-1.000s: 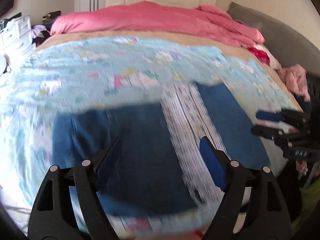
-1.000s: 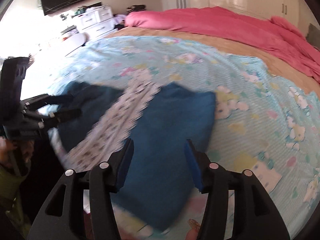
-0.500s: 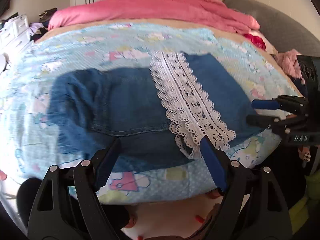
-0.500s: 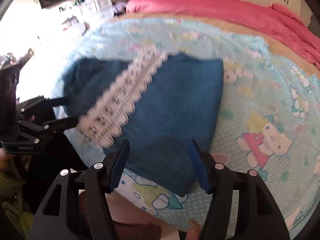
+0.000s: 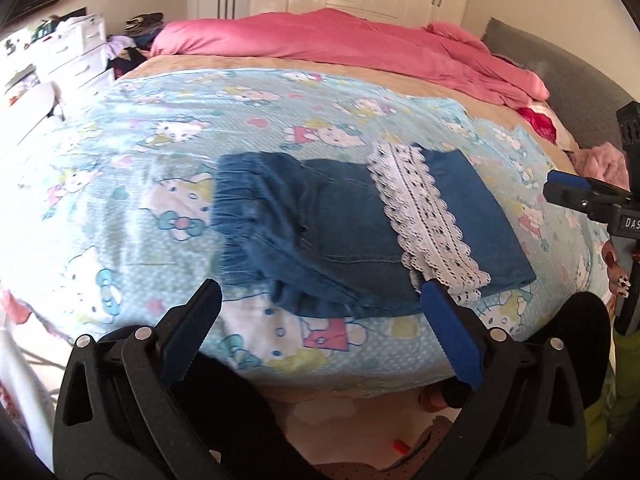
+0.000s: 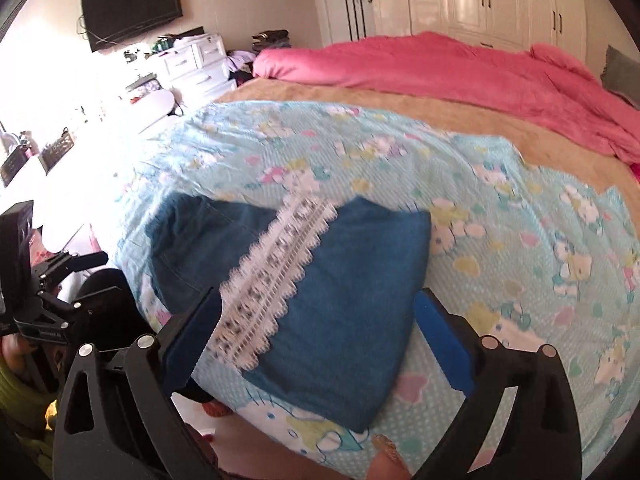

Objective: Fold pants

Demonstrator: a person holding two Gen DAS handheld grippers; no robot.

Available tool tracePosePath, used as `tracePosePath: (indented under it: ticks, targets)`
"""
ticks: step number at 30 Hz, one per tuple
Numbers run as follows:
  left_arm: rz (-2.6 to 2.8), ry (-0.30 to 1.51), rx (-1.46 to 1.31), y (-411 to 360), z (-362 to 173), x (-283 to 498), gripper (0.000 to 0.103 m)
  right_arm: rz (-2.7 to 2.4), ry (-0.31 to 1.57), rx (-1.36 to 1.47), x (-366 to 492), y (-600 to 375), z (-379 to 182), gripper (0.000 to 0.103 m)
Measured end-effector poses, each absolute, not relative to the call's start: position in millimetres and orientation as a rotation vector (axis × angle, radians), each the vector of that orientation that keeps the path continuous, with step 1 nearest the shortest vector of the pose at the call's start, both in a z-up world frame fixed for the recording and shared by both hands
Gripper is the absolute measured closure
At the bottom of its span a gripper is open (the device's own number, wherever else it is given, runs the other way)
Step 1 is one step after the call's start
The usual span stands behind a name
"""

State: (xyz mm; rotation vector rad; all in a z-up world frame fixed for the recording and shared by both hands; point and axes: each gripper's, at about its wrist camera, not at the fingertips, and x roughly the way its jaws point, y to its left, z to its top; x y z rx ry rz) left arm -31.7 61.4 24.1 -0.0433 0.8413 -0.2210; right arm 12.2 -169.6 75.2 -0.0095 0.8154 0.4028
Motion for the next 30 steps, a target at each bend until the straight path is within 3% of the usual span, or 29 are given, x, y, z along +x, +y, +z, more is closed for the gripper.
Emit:
tracePosePath:
  ticks: [17,30]
  targets:
    - [-0.138,0.890,-0.181,119,8,-34,0.009,0.540,0.822,-0.124,61,-85,99,0.006]
    - [-0.209,0.939,-0.256,106,-8,-20,0.009,0.707,0.940,-0.185,114,-12,86,0.006]
